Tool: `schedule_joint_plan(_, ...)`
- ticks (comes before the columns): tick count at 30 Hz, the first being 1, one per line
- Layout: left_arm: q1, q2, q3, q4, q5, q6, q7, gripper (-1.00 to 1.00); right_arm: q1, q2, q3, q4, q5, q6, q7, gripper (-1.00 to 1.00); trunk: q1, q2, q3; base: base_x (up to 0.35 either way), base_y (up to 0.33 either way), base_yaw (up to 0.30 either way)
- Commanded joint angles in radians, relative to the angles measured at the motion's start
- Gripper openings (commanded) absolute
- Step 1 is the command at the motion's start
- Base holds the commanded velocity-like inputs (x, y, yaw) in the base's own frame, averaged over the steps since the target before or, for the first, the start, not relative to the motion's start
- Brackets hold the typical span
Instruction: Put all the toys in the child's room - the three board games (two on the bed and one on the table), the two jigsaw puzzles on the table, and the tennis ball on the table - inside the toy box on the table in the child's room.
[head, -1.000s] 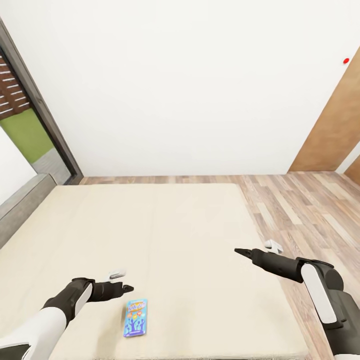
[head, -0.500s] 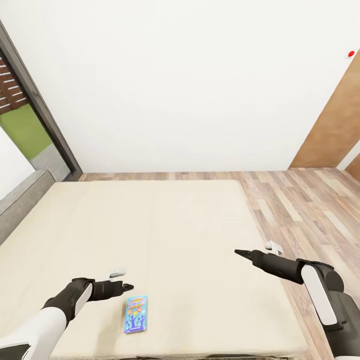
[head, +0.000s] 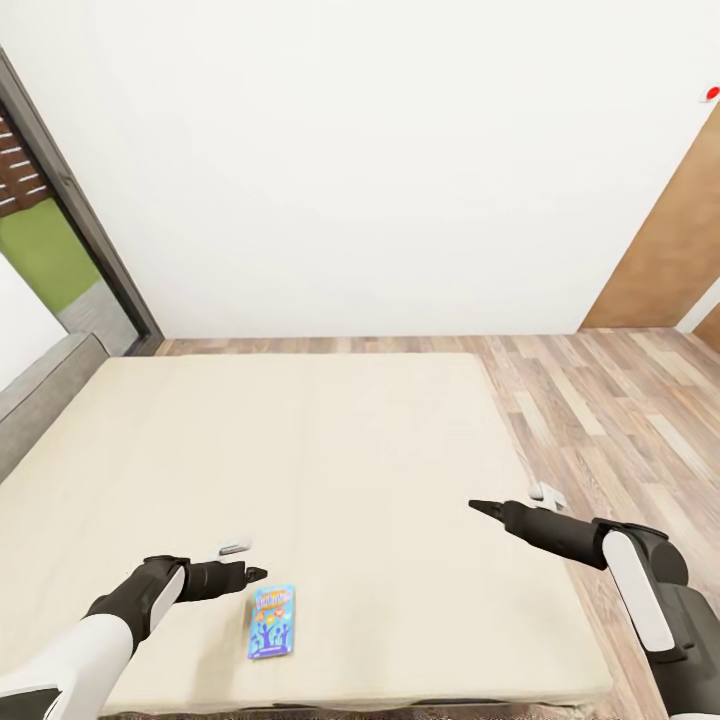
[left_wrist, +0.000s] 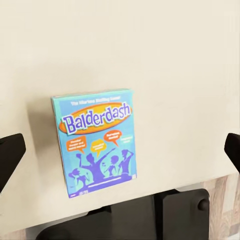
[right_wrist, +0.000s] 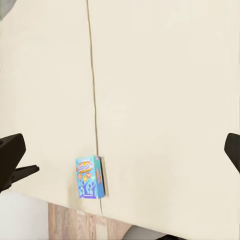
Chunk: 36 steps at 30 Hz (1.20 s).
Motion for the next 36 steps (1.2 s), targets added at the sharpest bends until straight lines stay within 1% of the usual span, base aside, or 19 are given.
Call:
schedule_joint_plan(1,-0.001,-0.001,0.007,-0.001,0.001,0.009,-0.003,1.00,-0.001,0.000,-0.002,0.000,0.009,0.004,0.015,1.00,0.000,-0.002,-0.003,0.000,0.000,0.000)
schedule_joint_plan(9,-0.001,0.001,0.008,-0.001,0.002,0.009,-0.006,1.00,-0.001,-0.001,-0.002,0.000,0.010,0.003,0.053,1.00,0.000,-0.002,-0.017,0.000,0.000,0.000)
schedule_joint_plan(16,-0.006,0.003,0.008,-0.001,0.004,0.013,-0.011,1.00,0.000,-0.002,-0.003,-0.001,0.009,0.003,0.065,1.00,0.000,-0.002,-0.028,0.000,0.000,0.000)
schedule_joint_plan(22,-0.011,-0.002,0.008,-0.004,0.004,0.022,-0.007,1.00,0.013,-0.002,-0.019,-0.004,0.009,0.004,0.073,1.00,0.000,-0.002,-0.038,0.000,0.000,0.000)
schedule_joint_plan(27,-0.012,-0.003,0.008,-0.005,0.002,0.015,-0.002,1.00,0.019,-0.001,-0.030,-0.008,0.009,0.004,0.081,1.00,0.000,-0.002,-0.046,0.000,0.000,0.000)
schedule_joint_plan(32,-0.013,0.004,0.010,-0.006,0.005,0.004,-0.008,1.00,0.021,-0.001,-0.036,-0.005,0.010,0.002,0.084,1.00,0.000,-0.002,-0.054,0.000,0.000,0.000)
schedule_joint_plan(36,-0.013,0.001,0.017,-0.007,0.005,-0.002,-0.004,1.00,0.021,0.002,-0.037,-0.003,0.012,-0.002,0.085,1.00,0.000,-0.002,-0.061,0.000,0.000,0.000)
